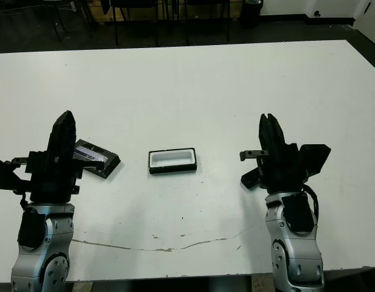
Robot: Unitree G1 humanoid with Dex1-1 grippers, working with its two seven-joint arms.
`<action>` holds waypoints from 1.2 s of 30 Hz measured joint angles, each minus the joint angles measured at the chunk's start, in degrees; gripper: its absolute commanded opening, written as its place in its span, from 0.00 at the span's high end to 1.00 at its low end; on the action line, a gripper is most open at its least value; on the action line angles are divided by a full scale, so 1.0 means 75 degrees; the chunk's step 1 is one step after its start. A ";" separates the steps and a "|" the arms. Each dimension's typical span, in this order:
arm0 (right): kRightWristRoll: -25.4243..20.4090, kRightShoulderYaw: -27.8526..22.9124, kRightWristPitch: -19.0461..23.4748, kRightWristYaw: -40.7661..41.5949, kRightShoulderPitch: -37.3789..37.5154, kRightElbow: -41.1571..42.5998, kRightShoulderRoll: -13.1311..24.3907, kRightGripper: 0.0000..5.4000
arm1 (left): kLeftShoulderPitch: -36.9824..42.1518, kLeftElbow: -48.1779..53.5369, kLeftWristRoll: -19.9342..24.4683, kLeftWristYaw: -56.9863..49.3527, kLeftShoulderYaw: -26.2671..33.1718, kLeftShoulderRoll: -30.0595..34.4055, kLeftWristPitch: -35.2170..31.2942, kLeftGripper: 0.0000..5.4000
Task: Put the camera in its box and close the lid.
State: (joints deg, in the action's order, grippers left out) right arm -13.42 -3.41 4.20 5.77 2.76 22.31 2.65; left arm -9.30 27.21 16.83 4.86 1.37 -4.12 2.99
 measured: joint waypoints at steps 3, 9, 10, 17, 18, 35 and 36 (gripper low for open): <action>0.0035 0.0003 0.0011 0.0000 0.0014 0.0000 0.0001 1.00 | -0.0011 -0.0009 0.0005 0.0000 -0.0001 -0.0003 0.0000 1.00; 0.0106 0.0003 0.0226 0.0011 -0.0101 -0.0102 0.0080 1.00 | 0.0071 -0.0207 -0.0004 0.0000 0.0011 0.0000 0.0000 1.00; 0.0107 -0.0001 0.0295 0.0032 -0.0125 -0.0112 0.0142 1.00 | 0.0101 -0.0239 -0.0003 0.0001 0.0013 -0.0001 0.0002 1.00; -0.0099 -0.0508 0.0968 0.0605 0.0020 0.0224 0.1026 1.00 | 0.0194 -0.0385 0.0009 0.0102 0.0005 -0.0002 0.0129 1.00; -0.0103 -0.0663 0.0990 0.0785 0.0069 0.0278 0.1281 1.00 | 0.0190 -0.0384 0.0017 0.0107 0.0005 -0.0003 0.0130 1.00; -0.0565 -0.2030 0.2161 0.3779 0.0716 -0.0247 0.4649 1.00 | 0.0254 -0.0497 0.0131 0.0172 0.0021 -0.0008 0.0131 1.00; -0.0543 -0.1950 0.2178 0.3914 0.0728 -0.0341 0.4731 1.00 | 0.0272 -0.0497 0.0134 0.0173 0.0021 -0.0008 0.0131 1.00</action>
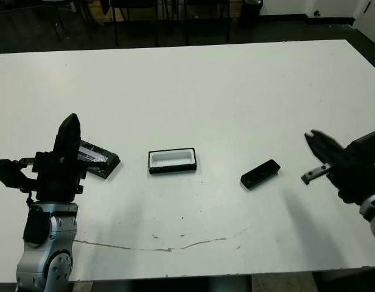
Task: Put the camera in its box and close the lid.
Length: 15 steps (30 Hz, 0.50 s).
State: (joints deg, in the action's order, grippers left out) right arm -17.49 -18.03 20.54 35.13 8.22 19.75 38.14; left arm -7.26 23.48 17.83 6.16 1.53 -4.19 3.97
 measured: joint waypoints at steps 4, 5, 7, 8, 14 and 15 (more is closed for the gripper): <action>0.0124 0.0337 0.0312 0.0342 0.0031 -0.0131 0.0346 1.00 | 0.0008 -0.0002 0.0003 -0.0001 0.0008 -0.0001 0.0000 1.00; 0.0133 0.0411 0.0432 0.0395 0.0025 -0.0133 0.0413 1.00 | 0.0008 -0.0002 0.0004 -0.0001 0.0017 0.0000 0.0000 1.00; 0.0135 0.0558 0.0763 0.0505 0.0019 -0.0132 0.0542 1.00 | 0.0007 -0.0015 0.0006 0.0002 0.0053 0.0006 0.0008 1.00; 0.0158 0.0632 0.0902 0.0555 0.0016 -0.0133 0.0619 1.00 | 0.0007 -0.0021 0.0010 0.0010 0.0078 0.0016 0.0016 1.00; 0.0669 0.1159 0.1021 0.0751 -0.0067 -0.0300 0.1007 1.00 | 0.0003 -0.0028 0.0027 0.0058 0.0120 0.0035 0.0020 1.00; 0.0756 0.1242 0.1016 0.0775 -0.0081 -0.0369 0.1043 1.00 | 0.0003 -0.0028 0.0026 0.0060 0.0121 0.0036 0.0022 1.00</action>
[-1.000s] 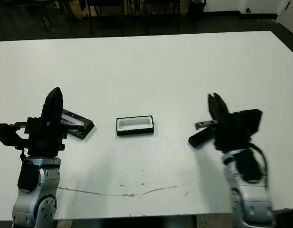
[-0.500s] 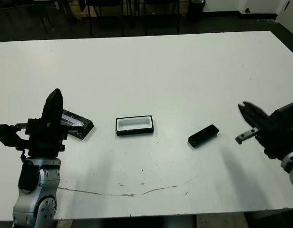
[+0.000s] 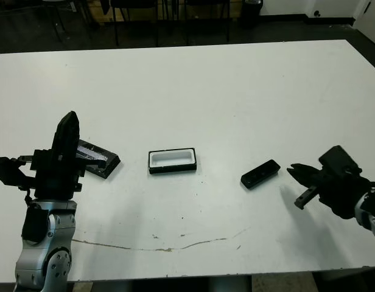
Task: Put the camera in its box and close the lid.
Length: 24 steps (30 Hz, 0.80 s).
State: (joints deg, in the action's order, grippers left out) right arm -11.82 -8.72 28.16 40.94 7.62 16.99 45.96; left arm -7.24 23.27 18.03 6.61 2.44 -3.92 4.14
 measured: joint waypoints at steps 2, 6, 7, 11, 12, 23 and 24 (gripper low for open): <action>0.0129 0.0135 -0.0070 0.0102 -0.0028 -0.0172 0.0031 1.00 | -0.0001 0.0000 0.0000 0.0010 -0.0002 0.0001 0.0002 1.00; 0.0212 0.0295 -0.0333 0.0311 -0.0084 -0.0613 0.0031 1.00 | -0.0001 -0.0001 -0.0001 0.0031 -0.0010 0.0000 0.0007 1.00; 0.0234 0.0338 -0.0332 0.0343 -0.0107 -0.0684 0.0031 1.00 | -0.0002 -0.0001 -0.0004 0.0031 -0.0011 0.0001 0.0009 1.00; 0.0399 0.0561 -0.0448 0.0394 -0.0294 -0.0898 0.0031 1.00 | -0.0005 -0.0002 -0.0027 0.0030 -0.0022 -0.0002 0.0029 1.00; 0.0457 0.0619 -0.0445 0.0392 -0.0349 -0.0910 0.0031 1.00 | -0.0008 -0.0002 -0.0034 0.0030 -0.0022 -0.0001 0.0033 1.00; 0.0833 0.1276 0.0074 0.0344 -0.1015 -0.0834 0.0032 1.00 | -0.0019 -0.0081 -0.0118 0.0071 -0.0014 0.0001 0.0102 1.00; 0.0875 0.1337 0.0083 0.0324 -0.1075 -0.0844 0.0024 1.00 | -0.0018 -0.0089 -0.0118 0.0073 -0.0014 0.0000 0.0102 1.00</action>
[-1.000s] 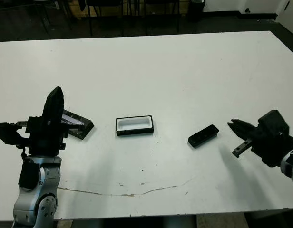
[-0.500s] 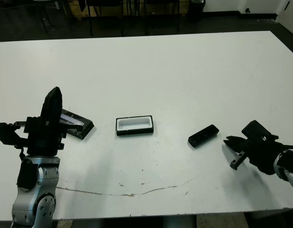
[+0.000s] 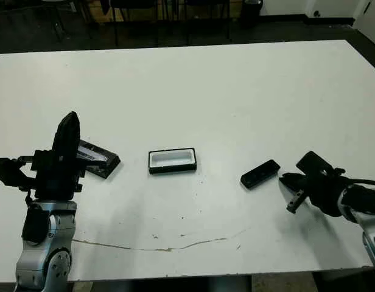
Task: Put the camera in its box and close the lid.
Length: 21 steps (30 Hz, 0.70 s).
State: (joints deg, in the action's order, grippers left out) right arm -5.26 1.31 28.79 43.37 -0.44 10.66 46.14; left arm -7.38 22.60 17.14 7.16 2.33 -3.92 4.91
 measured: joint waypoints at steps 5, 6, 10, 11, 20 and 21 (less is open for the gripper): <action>0.0202 0.0370 0.0110 -0.0136 -0.0409 -0.0090 -0.0128 1.00 | 0.0019 -0.0118 -0.0001 0.0056 0.0007 0.0001 0.0046 1.00; 0.0226 0.0441 0.0145 -0.0152 -0.0494 -0.0094 -0.0140 1.00 | 0.0022 -0.0145 -0.0002 0.0061 0.0007 0.0001 0.0070 1.00; 0.0339 0.0638 0.0195 -0.0228 -0.0680 -0.0095 -0.0254 1.00 | 0.0022 -0.0157 0.0001 0.0061 0.0007 -0.0005 0.0076 1.00; 0.0353 0.0671 0.0195 -0.0228 -0.0723 -0.0104 -0.0280 1.00 | 0.0023 -0.0157 -0.0001 0.0061 0.0005 -0.0005 0.0076 1.00; 0.0480 0.1011 0.0084 -0.0231 -0.1139 -0.0325 -0.0616 1.00 | 0.0020 -0.0217 -0.0012 0.0059 -0.0009 -0.0039 0.0111 1.00; 0.0515 0.1059 0.0083 -0.0234 -0.1199 -0.0351 -0.0661 1.00 | 0.0019 -0.0219 -0.0014 0.0059 -0.0012 -0.0041 0.0113 1.00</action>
State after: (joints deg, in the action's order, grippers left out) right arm -1.40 9.25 29.42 41.62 -9.44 8.03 41.19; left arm -7.24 20.96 17.04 7.60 2.24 -4.22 5.75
